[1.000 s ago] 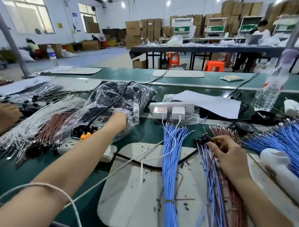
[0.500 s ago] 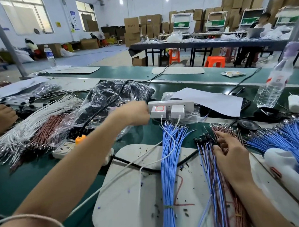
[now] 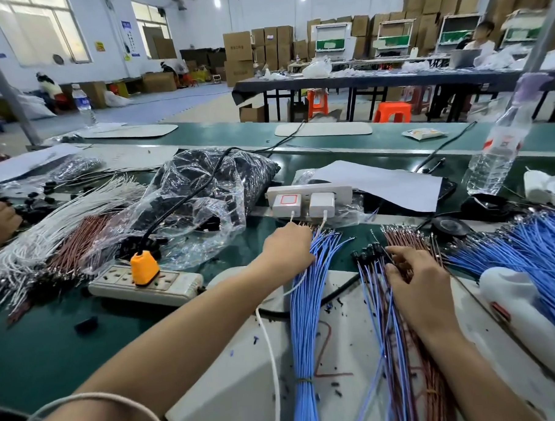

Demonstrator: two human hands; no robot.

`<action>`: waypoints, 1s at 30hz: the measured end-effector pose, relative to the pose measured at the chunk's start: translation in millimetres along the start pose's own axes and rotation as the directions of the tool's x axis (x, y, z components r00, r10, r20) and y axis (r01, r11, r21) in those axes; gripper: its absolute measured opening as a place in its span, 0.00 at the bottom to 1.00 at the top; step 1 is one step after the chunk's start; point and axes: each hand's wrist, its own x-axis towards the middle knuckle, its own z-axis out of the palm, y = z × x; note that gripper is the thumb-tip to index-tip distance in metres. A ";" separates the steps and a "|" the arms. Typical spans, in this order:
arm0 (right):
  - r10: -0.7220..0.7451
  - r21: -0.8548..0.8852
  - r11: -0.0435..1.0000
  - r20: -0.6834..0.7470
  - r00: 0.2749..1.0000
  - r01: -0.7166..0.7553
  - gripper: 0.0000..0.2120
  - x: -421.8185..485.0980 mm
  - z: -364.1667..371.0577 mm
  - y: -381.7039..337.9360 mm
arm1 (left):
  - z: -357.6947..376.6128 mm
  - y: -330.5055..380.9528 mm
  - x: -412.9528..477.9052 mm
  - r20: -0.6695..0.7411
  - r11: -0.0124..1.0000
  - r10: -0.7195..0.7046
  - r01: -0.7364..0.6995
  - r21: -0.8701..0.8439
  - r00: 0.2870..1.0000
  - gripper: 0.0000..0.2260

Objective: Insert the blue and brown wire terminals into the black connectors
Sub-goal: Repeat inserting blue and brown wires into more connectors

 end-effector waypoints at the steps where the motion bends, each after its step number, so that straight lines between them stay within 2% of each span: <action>1: -0.005 0.001 1.000 -0.004 1.000 0.005 0.14 0.2 0.3 0.4 | -0.9 -1.6 0.5 0.027 1.000 -0.008 0.008 0.005 1.000 0.08; 5: -0.008 0.002 1.000 -0.016 1.000 0.008 0.13 0.2 1.4 2.8 | -6.5 -4.9 1.2 0.115 1.000 -0.021 0.022 -0.007 0.993 0.04; 11: -0.006 0.004 1.000 -0.029 1.000 0.006 0.13 0.6 2.5 4.9 | -7.9 3.8 -3.6 0.022 0.992 0.020 -0.023 0.127 1.000 0.05; 16: 0.007 0.019 1.000 -0.020 1.000 -0.006 0.13 -0.4 1.3 3.5 | -9.8 5.5 -1.1 0.069 0.988 0.024 -0.034 0.153 0.997 0.06; 23: 0.025 0.032 0.999 -0.014 1.000 -0.024 0.13 -1.8 -0.5 0.9 | -13.8 5.9 4.8 0.149 0.992 -0.011 -0.008 0.123 0.989 0.13; 30: 0.002 0.063 0.998 -0.028 1.000 0.000 0.10 -1.0 -1.5 -3.3 | -23.9 7.5 -0.7 0.016 0.999 -0.041 0.041 -0.019 0.999 0.07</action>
